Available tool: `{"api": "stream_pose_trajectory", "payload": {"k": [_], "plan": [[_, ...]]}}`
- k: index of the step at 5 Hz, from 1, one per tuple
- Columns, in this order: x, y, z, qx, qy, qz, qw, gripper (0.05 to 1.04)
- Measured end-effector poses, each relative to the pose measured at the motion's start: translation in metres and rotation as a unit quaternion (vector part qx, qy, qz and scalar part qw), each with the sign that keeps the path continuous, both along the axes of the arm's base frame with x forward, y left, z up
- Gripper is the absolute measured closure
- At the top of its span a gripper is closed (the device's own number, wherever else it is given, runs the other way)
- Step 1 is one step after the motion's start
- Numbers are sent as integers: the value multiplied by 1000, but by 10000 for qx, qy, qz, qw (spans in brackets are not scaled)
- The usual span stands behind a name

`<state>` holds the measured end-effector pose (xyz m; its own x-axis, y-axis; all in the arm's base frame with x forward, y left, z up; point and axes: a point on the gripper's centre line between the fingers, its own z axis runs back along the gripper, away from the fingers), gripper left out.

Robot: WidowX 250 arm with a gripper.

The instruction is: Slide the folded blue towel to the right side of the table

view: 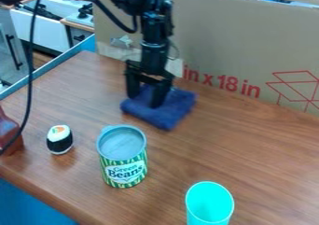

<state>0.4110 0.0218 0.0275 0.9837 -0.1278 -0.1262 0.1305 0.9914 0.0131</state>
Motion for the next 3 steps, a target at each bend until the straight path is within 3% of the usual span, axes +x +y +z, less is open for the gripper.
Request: {"api": "stream_pose_trajectory", "payload": {"k": [2, 3], "plan": [[-6, -89, -2, -343, 61, -278, 9990, 83], [-22, -132, -3, -727, 195, -420, 9963, 83]]}}
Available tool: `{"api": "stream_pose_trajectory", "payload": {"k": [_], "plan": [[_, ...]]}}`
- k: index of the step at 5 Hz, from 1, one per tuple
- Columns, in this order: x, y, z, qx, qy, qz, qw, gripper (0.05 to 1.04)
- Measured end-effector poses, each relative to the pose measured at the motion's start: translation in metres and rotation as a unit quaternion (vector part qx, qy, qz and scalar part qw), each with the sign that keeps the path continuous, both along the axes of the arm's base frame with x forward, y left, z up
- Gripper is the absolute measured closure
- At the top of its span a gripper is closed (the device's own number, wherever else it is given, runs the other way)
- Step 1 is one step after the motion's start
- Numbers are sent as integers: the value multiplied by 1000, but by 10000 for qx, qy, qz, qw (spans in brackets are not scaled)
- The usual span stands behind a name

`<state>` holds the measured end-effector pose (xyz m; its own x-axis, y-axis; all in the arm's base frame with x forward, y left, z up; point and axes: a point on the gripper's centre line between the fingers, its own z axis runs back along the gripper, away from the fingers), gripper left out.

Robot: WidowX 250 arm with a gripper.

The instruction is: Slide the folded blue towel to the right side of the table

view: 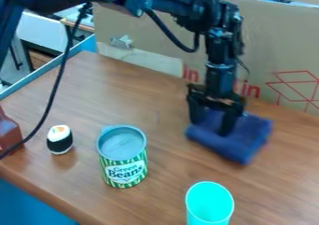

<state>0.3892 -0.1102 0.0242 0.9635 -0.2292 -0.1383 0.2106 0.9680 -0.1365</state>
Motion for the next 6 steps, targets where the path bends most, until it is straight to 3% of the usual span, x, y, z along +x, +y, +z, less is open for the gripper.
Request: {"api": "stream_pose_trajectory", "payload": {"k": [1, 2, 3, 5, 6], "plan": [[-11, -23, 3, -304, 63, -22, 9995, 83], [-17, -32, 3, -221, 25, -86, 9997, 83], [-14, -23, 10, -18, -195, -149, 9997, 83], [-10, -6, 78, 366, -892, -102, 9953, 83], [-18, -2, 106, 350, -1004, -66, 9943, 83]]}}
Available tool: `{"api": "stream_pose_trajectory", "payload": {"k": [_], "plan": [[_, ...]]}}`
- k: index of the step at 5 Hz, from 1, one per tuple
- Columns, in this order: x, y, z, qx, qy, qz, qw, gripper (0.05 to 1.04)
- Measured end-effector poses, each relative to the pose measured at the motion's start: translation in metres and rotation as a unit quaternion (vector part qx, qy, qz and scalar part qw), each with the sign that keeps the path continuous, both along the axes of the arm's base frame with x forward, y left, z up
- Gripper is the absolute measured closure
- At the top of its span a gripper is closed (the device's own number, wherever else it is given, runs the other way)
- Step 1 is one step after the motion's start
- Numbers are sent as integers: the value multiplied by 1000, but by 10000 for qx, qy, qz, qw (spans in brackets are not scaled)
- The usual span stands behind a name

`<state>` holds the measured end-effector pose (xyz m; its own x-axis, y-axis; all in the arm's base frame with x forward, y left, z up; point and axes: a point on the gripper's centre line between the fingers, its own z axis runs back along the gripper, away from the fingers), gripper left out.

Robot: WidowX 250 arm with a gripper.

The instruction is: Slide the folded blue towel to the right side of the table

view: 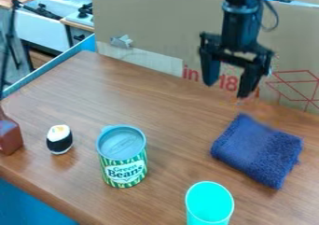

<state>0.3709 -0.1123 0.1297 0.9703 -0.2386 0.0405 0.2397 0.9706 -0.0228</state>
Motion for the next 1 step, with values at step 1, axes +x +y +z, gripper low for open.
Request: {"api": "stream_pose_trajectory", "payload": {"k": [1], "plan": [[-13, 11, 18, 193, -89, -136, 9997, 83]]}}
